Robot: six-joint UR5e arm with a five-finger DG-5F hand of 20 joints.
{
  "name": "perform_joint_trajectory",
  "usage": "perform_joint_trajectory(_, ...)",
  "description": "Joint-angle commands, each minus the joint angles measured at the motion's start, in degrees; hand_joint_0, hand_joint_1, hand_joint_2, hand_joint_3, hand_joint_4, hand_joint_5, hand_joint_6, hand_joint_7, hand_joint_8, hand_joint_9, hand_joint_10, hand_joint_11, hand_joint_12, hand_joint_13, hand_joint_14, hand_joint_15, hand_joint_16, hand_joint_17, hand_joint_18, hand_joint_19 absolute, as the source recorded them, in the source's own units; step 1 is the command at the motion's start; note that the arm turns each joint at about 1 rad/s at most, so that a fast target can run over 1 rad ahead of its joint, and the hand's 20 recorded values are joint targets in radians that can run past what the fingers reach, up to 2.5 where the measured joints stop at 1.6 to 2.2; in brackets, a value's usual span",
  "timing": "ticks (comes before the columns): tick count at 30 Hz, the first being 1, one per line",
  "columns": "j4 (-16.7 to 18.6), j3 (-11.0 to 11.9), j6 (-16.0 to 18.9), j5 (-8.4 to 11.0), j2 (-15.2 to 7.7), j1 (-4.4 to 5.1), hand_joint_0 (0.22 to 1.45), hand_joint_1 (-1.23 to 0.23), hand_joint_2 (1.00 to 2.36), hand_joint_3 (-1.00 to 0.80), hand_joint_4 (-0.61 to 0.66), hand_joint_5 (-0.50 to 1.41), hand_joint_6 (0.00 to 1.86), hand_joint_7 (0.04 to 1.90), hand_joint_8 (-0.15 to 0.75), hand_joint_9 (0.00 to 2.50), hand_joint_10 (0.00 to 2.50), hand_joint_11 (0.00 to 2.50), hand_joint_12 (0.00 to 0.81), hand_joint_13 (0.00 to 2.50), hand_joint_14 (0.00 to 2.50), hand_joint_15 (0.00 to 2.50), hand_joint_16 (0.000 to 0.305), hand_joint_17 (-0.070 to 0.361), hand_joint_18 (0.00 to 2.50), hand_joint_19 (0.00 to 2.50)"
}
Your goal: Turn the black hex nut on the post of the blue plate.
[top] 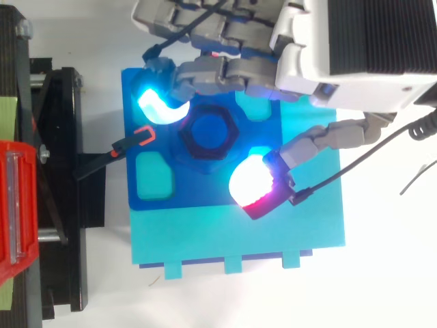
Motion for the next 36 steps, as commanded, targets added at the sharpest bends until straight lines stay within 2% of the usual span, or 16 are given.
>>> perform_joint_trajectory(1,0.6,0.18,0.33,-0.33,0.0,0.22,0.43,-0.67,1.0,-0.5,0.1,-0.3,0.5,0.7,0.145,0.0,0.0,0.0,0.312,0.0,0.0,0.0,0.046,0.103,0.0,0.05)
perform_joint_trajectory(8,0.42,0.18,0.16,-0.25,0.0,0.83,0.44,-0.68,1.0,-0.5,0.11,-0.29,0.5,0.69,0.15,0.0,0.0,0.0,0.313,0.0,0.0,0.0,0.046,0.103,0.0,0.03)
perform_joint_trajectory(18,0.33,0.18,-0.28,-0.07,-0.08,1.18,0.44,-0.67,1.0,-0.5,0.11,-0.29,0.5,0.69,0.15,0.0,0.0,0.0,0.311,0.0,0.0,0.0,0.045,0.102,0.0,0.03)
perform_joint_trajectory(20,0.16,0.27,-0.19,0.02,-1.14,1.36,0.44,-0.66,1.0,-0.5,0.11,-0.29,0.5,0.69,0.148,0.0,0.0,0.0,0.312,0.0,0.0,0.0,0.045,0.102,0.0,0.03)
perform_joint_trajectory(25,-0.19,1.23,0.16,-0.25,-2.55,1.36,0.44,-0.66,1.0,-0.5,0.11,-0.29,0.5,0.69,0.149,0.0,0.0,0.0,0.31,0.0,0.0,0.0,0.045,0.101,0.0,0.04)
perform_joint_trajectory(36,-0.28,1.85,-0.02,-0.16,-2.55,1.27,0.45,-0.66,1.0,-0.5,0.11,-0.29,0.5,0.69,0.15,0.0,0.0,0.0,0.308,0.0,0.0,0.0,0.045,0.101,0.0,0.05)
